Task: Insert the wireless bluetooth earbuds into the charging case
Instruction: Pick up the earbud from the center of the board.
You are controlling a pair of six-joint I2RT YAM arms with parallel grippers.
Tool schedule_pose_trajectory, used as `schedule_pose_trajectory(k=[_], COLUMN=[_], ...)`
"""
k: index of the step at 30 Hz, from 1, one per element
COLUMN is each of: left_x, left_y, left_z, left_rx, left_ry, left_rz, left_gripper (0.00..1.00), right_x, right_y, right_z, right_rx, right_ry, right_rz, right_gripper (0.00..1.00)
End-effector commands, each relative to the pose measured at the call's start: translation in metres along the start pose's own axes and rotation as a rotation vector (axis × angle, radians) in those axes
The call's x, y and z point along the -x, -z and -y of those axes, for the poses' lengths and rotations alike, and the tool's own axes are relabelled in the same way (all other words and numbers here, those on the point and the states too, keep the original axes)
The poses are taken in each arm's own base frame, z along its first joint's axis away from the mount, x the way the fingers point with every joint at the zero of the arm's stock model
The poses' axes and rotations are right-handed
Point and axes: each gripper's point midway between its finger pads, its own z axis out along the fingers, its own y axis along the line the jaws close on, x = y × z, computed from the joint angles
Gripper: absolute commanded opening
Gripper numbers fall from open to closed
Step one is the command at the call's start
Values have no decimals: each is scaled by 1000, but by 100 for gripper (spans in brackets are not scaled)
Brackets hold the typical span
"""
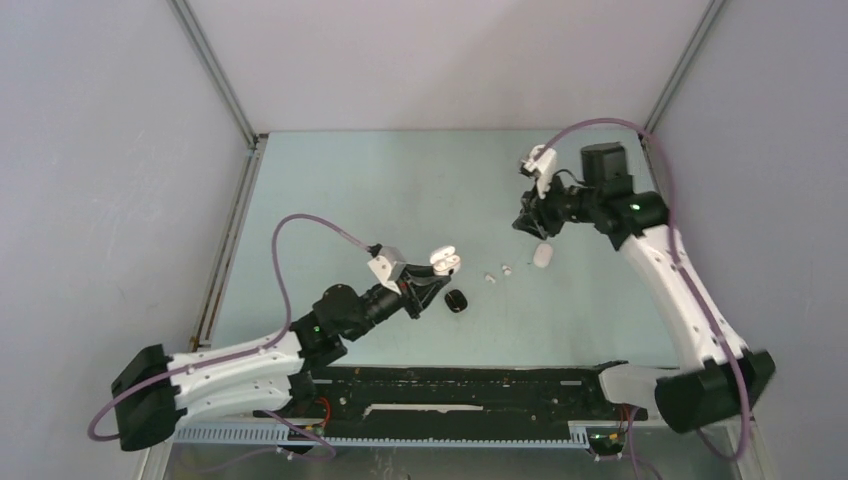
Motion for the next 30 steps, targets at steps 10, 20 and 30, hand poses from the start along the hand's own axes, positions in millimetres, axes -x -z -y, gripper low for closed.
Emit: schedule_pose_trajectory(k=[10,20,30], left_x=[23,40,50], left_y=[79,104,111], left_z=[-70,-72,-67], left_rx=[408,423,403], left_ry=[20,6,13], left_rz=[19,31,40], left_gripper=[0,0,0], right_x=[-37,-41,-34], right_y=[-185,-307,-349], right_z=[-26,-44,-78], right_rx=[149,222,357], right_ry=[-153,-324,-140], right_rz=[-83,-168,-262], right_gripper=[42,45,44])
